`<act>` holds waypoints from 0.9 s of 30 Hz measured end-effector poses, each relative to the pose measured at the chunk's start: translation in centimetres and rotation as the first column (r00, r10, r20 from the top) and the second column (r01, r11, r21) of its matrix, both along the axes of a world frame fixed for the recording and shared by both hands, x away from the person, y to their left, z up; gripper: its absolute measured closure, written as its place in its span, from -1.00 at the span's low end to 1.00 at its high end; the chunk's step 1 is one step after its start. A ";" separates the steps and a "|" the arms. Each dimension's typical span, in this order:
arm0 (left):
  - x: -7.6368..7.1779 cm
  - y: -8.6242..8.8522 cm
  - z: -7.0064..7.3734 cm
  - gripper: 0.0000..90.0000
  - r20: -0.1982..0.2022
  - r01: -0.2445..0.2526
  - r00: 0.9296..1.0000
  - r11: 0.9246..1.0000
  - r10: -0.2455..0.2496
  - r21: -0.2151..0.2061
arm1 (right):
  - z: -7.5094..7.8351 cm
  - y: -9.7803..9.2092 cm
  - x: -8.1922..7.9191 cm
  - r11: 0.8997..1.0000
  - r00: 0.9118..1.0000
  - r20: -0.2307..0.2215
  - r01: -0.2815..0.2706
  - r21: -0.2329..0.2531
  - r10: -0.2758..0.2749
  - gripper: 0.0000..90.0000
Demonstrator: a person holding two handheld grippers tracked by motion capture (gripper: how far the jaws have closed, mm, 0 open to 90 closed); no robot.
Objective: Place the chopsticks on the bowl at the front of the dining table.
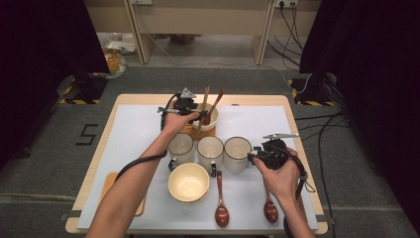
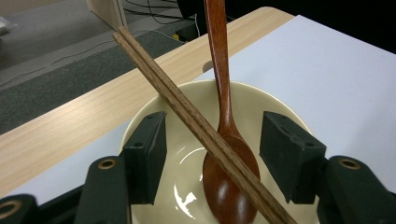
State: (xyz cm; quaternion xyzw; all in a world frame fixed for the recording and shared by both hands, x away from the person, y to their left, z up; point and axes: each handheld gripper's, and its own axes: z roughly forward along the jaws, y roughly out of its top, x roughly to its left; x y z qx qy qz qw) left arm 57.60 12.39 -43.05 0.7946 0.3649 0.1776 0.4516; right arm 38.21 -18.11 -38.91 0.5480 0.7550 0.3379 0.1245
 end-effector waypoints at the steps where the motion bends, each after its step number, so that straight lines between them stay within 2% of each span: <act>1: -0.1 0.1 0.1 -0.10 0.003 0.001 1.000 1.000 -0.001 0.002 | 0.0 0.0 0.0 1.000 1.000 -0.004 0.002 0.000 -0.002 0.25; 10: -1.4 1.6 0.6 -0.16 0.017 -0.001 1.000 1.000 0.001 0.000 | -0.1 0.1 0.0 1.000 1.000 -0.005 0.002 -0.002 -0.002 0.25; 20: -2.9 3.2 1.0 -0.22 0.029 -0.012 1.000 0.999 0.013 -0.044 | 0.1 0.3 -0.1 1.000 1.000 0.000 0.001 -0.001 -0.001 0.24; 27: -4.2 4.5 1.3 -0.27 0.036 -0.020 0.999 0.998 0.022 -0.055 | 0.1 0.4 -0.2 1.000 1.000 -0.001 -0.001 -0.004 0.001 0.23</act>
